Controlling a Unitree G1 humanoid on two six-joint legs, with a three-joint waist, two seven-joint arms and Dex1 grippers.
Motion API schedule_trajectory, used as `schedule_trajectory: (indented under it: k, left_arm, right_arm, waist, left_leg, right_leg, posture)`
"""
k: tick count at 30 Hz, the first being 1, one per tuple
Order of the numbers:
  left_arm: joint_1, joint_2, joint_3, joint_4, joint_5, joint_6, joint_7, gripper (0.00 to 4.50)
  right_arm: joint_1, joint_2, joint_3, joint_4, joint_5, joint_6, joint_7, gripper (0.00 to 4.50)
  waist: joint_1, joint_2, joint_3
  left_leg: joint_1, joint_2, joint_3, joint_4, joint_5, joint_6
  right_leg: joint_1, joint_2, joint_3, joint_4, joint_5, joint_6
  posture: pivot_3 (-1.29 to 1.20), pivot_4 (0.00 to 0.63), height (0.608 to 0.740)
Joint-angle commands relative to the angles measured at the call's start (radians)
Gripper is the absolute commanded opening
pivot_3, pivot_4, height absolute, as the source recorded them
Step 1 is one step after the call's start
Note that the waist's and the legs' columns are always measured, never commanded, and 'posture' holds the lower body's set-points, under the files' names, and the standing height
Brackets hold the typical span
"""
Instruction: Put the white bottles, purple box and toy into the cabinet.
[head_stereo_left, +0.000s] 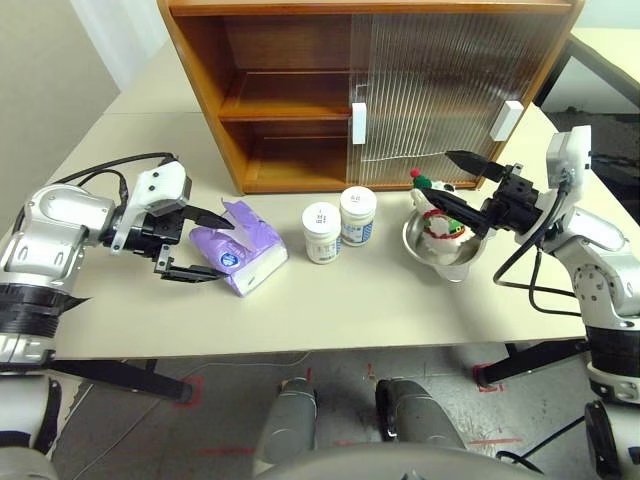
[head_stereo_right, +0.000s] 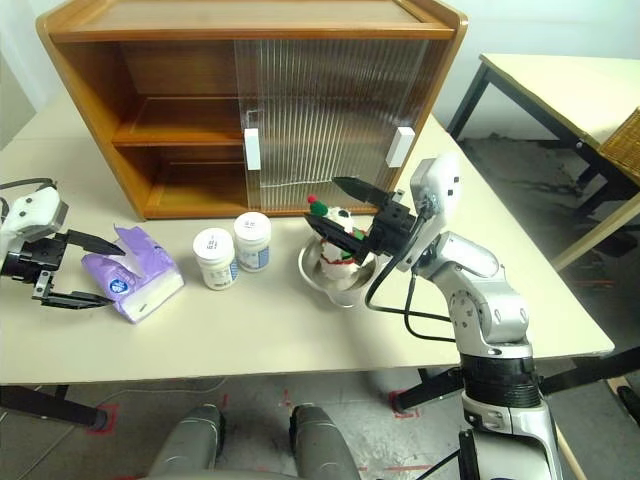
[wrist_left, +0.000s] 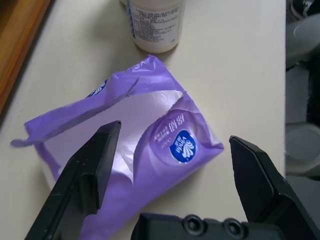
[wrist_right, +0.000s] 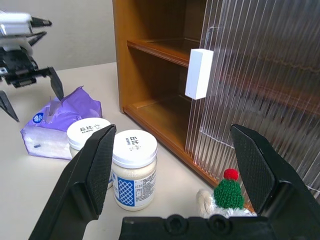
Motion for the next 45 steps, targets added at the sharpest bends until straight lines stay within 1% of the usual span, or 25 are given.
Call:
schedule_trajectory:
  k: [1, 6, 9, 14, 15, 16, 18, 22, 25, 28, 32, 34, 36, 39, 45]
  left_arm:
    - [-0.014, -0.014, -0.021, 0.049, 0.048, -0.086, 0.001, 4.49]
    - [-0.043, -0.014, -0.05, 0.135, 0.12, -0.235, 0.008, 4.49]
    - [-0.072, -0.037, -0.067, 0.2, 0.158, -0.33, 0.031, 4.49]
    - [-0.079, -0.061, -0.076, 0.239, 0.167, -0.393, 0.031, 4.49]
    - [-0.079, -0.064, -0.075, 0.241, 0.161, -0.394, 0.027, 4.49]
    - [-0.078, -0.066, -0.071, 0.24, 0.153, -0.39, 0.023, 4.49]
    - [-0.077, -0.067, -0.056, 0.226, 0.12, -0.344, 0.009, 4.49]
    - [-0.1, -0.061, -0.043, 0.23, 0.096, -0.309, -0.008, 4.49]
    - [-0.126, -0.045, -0.054, 0.235, 0.092, -0.289, -0.022, 4.49]
    - [-0.146, -0.03, -0.065, 0.216, 0.057, -0.238, -0.023, 4.49]
    - [-0.165, 0.036, -0.135, 0.18, 0.004, -0.188, -0.023, 4.49]
    - [-0.172, 0.075, -0.194, 0.169, -0.02, -0.185, -0.023, 4.49]
    - [-0.183, 0.09, -0.229, 0.18, -0.017, -0.215, -0.023, 4.49]
    - [-0.186, 0.095, -0.262, 0.182, -0.023, -0.226, -0.023, 4.49]
    - [-0.164, 0.065, -0.273, 0.19, -0.001, -0.258, -0.023, 4.49]
  right_arm:
    - [0.009, -0.007, -0.01, -0.018, 0.005, 0.007, -0.005, 4.5]
    - [0.018, -0.009, -0.012, -0.026, 0.007, 0.007, -0.011, 4.5]
    - [0.02, -0.007, -0.01, -0.032, 0.009, 0.01, -0.017, 4.5]
    - [0.022, -0.01, -0.011, -0.033, 0.009, 0.012, -0.021, 4.5]
    - [0.022, -0.011, -0.012, -0.033, 0.009, 0.013, -0.021, 4.5]
    - [0.024, -0.011, -0.012, -0.033, 0.009, 0.012, -0.021, 4.5]
    - [0.026, -0.011, -0.013, -0.033, 0.009, 0.013, -0.023, 4.5]
    - [0.03, -0.009, -0.009, -0.032, 0.005, 0.011, -0.026, 4.5]
    - [0.027, -0.008, -0.008, -0.027, 0.005, 0.011, -0.026, 4.5]
    - [0.025, -0.011, -0.005, -0.022, 0.001, 0.011, -0.025, 4.5]
    - [0.022, -0.013, -0.005, -0.016, 0.0, 0.009, -0.022, 4.5]
    - [0.02, -0.012, -0.003, -0.015, -0.001, 0.008, -0.022, 4.5]
    - [0.018, -0.01, -0.002, -0.015, -0.001, 0.009, -0.023, 4.5]
    - [0.017, -0.011, -0.003, -0.016, -0.001, 0.009, -0.025, 4.5]
    - [0.023, -0.016, -0.01, -0.023, 0.0, 0.011, -0.031, 4.5]
  waist:
    - [-0.003, 0.0, 0.0]
    - [-0.005, 0.0, 0.0]
    - [-0.005, 0.0, 0.0]
    - [-0.008, 0.0, 0.0]
    - [-0.008, 0.0, 0.0]
    - [-0.009, 0.0, 0.0]
    - [-0.009, 0.0, 0.0]
    - [-0.009, 0.0, 0.0]
    - [-0.009, 0.0, 0.0]
    - [-0.011, 0.0, 0.0]
    - [-0.014, 0.0, 0.0]
    - [-0.014, 0.0, 0.0]
    - [-0.014, 0.0, 0.0]
    - [-0.013, 0.0, 0.0]
    - [-0.016, 0.0, 0.0]
  left_leg:
    - [0.0, 0.0, 0.0, 0.0, 0.0, 0.0]
    - [0.0, 0.0, 0.0, 0.0, 0.001, 0.001]
    - [0.0, 0.0, 0.0, 0.0, 0.001, 0.002]
    - [0.0, 0.0, 0.0, 0.0, 0.001, 0.002]
    - [0.0, 0.0, 0.0, 0.0, 0.001, 0.002]
    - [0.0, 0.0, 0.0, 0.0, 0.001, 0.002]
    - [0.0, 0.0, 0.0, 0.0, 0.001, 0.002]
    - [0.0, -0.001, 0.0, 0.0, 0.001, 0.002]
    - [-0.001, -0.001, 0.0, 0.0, 0.002, 0.003]
    - [0.0, -0.001, 0.0, 0.0, 0.002, 0.003]
    - [0.0, 0.0, 0.0, 0.0, 0.002, 0.003]
    - [0.0, 0.0, 0.0, 0.0, 0.002, 0.003]
    - [0.0, 0.0, 0.0, 0.0, 0.002, 0.003]
    - [0.0, -0.001, -0.001, 0.0, 0.002, 0.003]
    - [0.0, 0.0, -0.001, 0.0, 0.002, 0.003]
  right_leg:
    - [0.0, 0.0, 0.0, 0.0, 0.0, 0.0]
    - [0.0, 0.0, 0.0, 0.0, 0.0, 0.001]
    - [0.0, 0.0, 0.0, 0.0, 0.0, 0.002]
    - [0.0, 0.0, 0.0, 0.0, 0.0, 0.005]
    - [0.0, 0.0, 0.0, 0.0, -0.003, 0.009]
    - [0.0, 0.0, 0.0, 0.0, -0.003, 0.009]
    - [0.0, 0.0, 0.0, 0.0, -0.003, 0.01]
    - [0.0, 0.0, 0.0, 0.0, -0.003, 0.01]
    - [0.0, 0.0, -0.001, 0.0, -0.003, 0.01]
    - [0.0, 0.0, -0.001, 0.0, -0.003, 0.01]
    - [0.0, 0.0, -0.001, 0.0, -0.003, 0.01]
    - [0.0, 0.0, -0.001, 0.0, -0.003, 0.01]
    - [0.0, 0.0, -0.001, 0.0, -0.003, 0.01]
    - [0.0, 0.0, -0.001, 0.0, -0.003, 0.01]
    - [0.0, 0.0, 0.0, 0.0, -0.002, 0.01]
  posture:
    - [0.05, 0.072, 0.74]
    - [0.05, 0.076, 0.74]
    - [0.05, 0.078, 0.74]
    - [0.04, 0.08, 0.74]
    - [0.04, 0.08, 0.74]
    - [0.04, 0.08, 0.74]
    - [0.04, 0.08, 0.74]
    - [0.04, 0.077, 0.74]
    - [0.04, 0.077, 0.74]
    - [0.04, 0.077, 0.74]
    - [0.04, 0.076, 0.74]
    - [0.04, 0.076, 0.74]
    - [0.04, 0.075, 0.74]
    - [0.04, 0.075, 0.74]
    - [0.03, 0.074, 0.74]
